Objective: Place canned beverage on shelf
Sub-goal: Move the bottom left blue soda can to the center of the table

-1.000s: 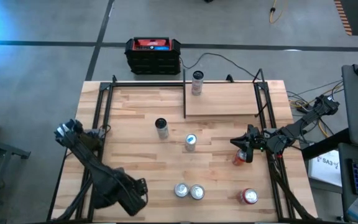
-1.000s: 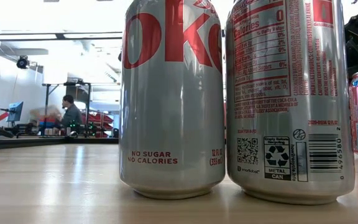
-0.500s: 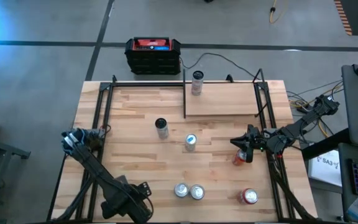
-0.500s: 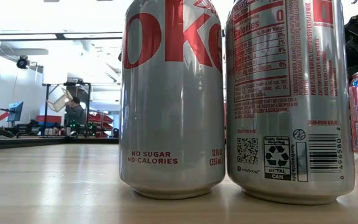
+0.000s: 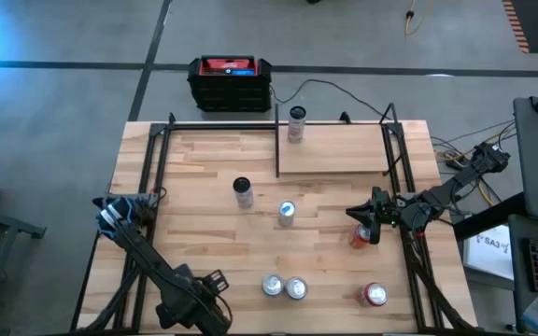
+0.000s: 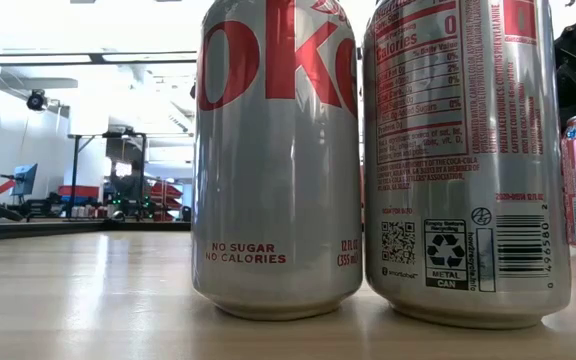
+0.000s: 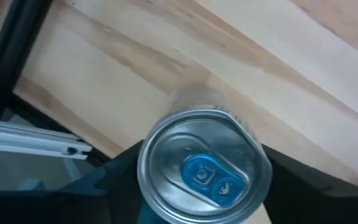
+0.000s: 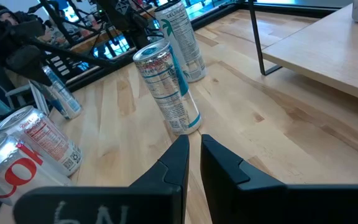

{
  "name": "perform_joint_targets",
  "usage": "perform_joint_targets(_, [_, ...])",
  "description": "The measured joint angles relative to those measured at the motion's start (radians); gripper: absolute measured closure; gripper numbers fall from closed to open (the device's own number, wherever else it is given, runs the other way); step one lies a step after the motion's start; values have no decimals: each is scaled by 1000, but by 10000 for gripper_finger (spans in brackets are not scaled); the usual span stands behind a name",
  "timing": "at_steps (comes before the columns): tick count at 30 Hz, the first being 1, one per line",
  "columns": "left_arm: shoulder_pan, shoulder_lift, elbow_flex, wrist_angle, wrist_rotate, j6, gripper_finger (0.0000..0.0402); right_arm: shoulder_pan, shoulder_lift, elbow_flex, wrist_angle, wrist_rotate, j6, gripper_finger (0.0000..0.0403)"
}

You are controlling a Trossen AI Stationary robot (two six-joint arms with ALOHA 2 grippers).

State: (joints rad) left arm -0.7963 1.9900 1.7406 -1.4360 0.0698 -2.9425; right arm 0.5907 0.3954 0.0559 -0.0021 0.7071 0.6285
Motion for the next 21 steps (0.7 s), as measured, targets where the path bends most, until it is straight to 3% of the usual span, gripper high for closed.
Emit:
perform_joint_targets(2, [0, -1, 0, 0, -18, 0, 181, 0, 0, 0, 0, 0, 0, 374])
perform_joint_targets(11, [19, -11, 0, -8, -129, 53, 181, 0, 0, 0, 0, 0, 0, 374])
perform_joint_targets(21, [163, -55, 1, -78, -155, 426, 180, 0, 0, 0, 0, 0, 0, 374])
